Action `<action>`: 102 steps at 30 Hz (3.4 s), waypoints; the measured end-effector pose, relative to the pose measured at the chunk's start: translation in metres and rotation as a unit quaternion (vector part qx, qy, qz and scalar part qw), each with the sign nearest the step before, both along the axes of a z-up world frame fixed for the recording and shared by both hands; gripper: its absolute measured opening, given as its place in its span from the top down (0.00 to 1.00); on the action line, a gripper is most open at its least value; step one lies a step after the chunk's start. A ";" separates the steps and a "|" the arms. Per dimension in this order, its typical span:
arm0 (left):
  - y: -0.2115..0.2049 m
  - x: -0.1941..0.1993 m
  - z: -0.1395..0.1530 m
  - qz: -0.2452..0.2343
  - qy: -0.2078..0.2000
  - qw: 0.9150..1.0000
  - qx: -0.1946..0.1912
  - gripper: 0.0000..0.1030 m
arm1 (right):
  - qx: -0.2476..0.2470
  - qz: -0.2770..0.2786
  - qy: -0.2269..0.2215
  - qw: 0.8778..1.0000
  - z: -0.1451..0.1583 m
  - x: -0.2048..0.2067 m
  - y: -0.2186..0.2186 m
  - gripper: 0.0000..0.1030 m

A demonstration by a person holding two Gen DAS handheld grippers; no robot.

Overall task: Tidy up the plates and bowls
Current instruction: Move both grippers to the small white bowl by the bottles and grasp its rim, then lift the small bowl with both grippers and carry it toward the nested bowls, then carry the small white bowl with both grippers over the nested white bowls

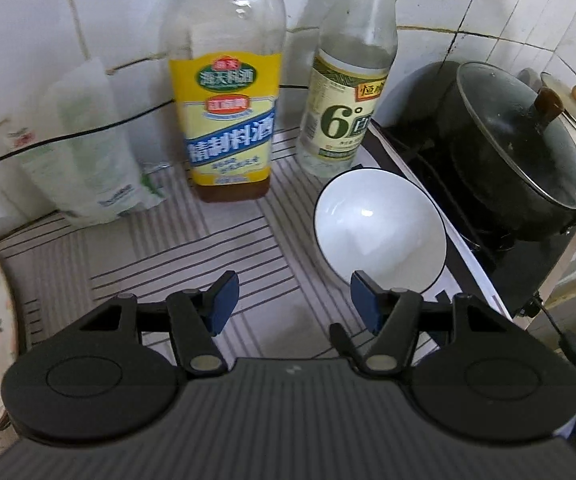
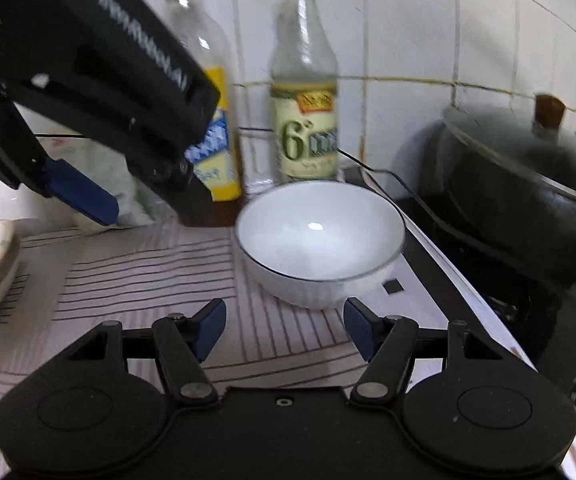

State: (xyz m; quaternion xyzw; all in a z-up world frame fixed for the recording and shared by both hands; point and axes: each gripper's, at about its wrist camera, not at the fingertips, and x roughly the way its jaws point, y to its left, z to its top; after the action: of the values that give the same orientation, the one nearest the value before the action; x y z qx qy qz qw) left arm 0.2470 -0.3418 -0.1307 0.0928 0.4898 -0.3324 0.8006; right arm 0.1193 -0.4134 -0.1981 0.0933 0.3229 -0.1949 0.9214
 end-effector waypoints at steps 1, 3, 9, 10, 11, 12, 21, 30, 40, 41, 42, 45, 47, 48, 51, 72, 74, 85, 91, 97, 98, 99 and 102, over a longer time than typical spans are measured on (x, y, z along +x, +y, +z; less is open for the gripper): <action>-0.003 0.002 -0.004 0.000 0.002 1.000 0.000 0.41 | 0.002 -0.003 0.001 1.000 -0.003 0.003 -0.002 0.31; -0.011 0.007 -0.012 -0.003 0.008 1.000 0.004 0.41 | 0.000 -0.002 0.010 1.000 -0.010 0.012 -0.005 0.30; -0.034 0.020 -0.035 -0.021 0.020 0.999 0.014 0.41 | 0.001 -0.035 0.032 0.999 -0.023 0.031 -0.014 0.28; -0.038 0.022 -0.038 -0.025 0.022 0.999 0.015 0.41 | 0.001 -0.035 0.032 0.999 -0.025 0.033 -0.014 0.28; -0.040 0.025 -0.042 -0.027 0.023 0.999 0.014 0.43 | -0.001 -0.035 0.031 0.999 -0.026 0.035 -0.014 0.27; -0.043 0.026 -0.045 -0.029 0.023 0.999 0.016 0.45 | -0.006 -0.038 0.032 0.999 -0.026 0.037 -0.014 0.22; -0.055 0.039 -0.062 -0.036 0.028 0.999 0.009 0.65 | -0.017 -0.055 0.028 0.998 -0.036 0.044 -0.018 0.11; -0.064 0.035 -0.067 -0.060 0.051 0.997 0.006 0.88 | -0.023 -0.032 0.032 0.999 -0.034 0.057 -0.031 0.09; -0.051 0.021 -0.057 -0.064 0.036 0.997 0.032 0.87 | -0.005 0.003 0.026 1.000 -0.031 0.058 -0.037 0.08; -0.047 0.019 -0.055 -0.062 0.036 0.997 0.033 0.87 | -0.002 0.006 0.024 1.000 -0.029 0.056 -0.035 0.08; -0.043 0.017 -0.052 -0.060 0.036 0.997 0.034 0.86 | 0.002 0.009 0.022 1.000 -0.028 0.055 -0.033 0.08; -0.032 0.013 -0.046 -0.054 0.034 0.997 0.034 0.86 | 0.010 0.021 0.013 1.000 -0.024 0.050 -0.027 0.08; -0.023 0.010 -0.040 -0.048 0.034 0.998 0.037 0.86 | 0.012 0.032 0.008 0.999 -0.020 0.046 -0.022 0.08; -0.018 0.008 -0.036 -0.045 0.032 0.998 0.037 0.86 | 0.013 0.038 0.005 0.999 -0.018 0.045 -0.020 0.08; -0.006 0.002 -0.026 -0.038 0.026 0.998 0.039 0.85 | 0.013 0.054 -0.002 0.998 -0.010 0.041 -0.010 0.08; 0.157 -0.051 0.060 0.058 0.040 0.997 0.023 0.85 | -0.022 0.226 -0.032 0.973 0.072 -0.010 0.090 0.08; 0.178 -0.056 0.067 0.067 0.040 0.997 0.026 0.85 | -0.023 0.247 -0.033 0.968 0.079 -0.014 0.105 0.08; 0.285 -0.077 0.090 0.123 0.030 0.991 0.035 0.85 | -0.015 0.355 -0.035 0.934 0.111 -0.027 0.191 0.08; 0.338 -0.083 0.083 0.156 0.039 0.986 0.039 0.85 | 0.008 0.415 -0.035 0.909 0.110 -0.029 0.225 0.08; 0.372 -0.080 0.064 0.183 0.060 0.980 0.049 0.85 | 0.048 0.459 -0.024 0.887 0.102 -0.028 0.253 0.08; 0.375 -0.079 0.060 0.186 0.062 0.979 0.051 0.85 | 0.053 0.462 -0.021 0.885 0.100 -0.026 0.257 0.08; 0.376 -0.077 0.056 0.188 0.063 0.979 0.053 0.85 | 0.056 0.465 -0.016 0.883 0.097 -0.024 0.260 0.08; 0.379 -0.072 0.043 0.196 0.069 0.976 0.059 0.85 | 0.061 0.469 -0.008 0.881 0.086 -0.020 0.269 0.08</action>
State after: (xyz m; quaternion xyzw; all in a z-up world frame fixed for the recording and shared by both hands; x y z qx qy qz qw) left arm 0.1750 0.0372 -0.0880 0.0191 0.5711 -0.1454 0.8077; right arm 0.0992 -0.1448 -0.1122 -0.0110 0.3330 0.2807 0.9001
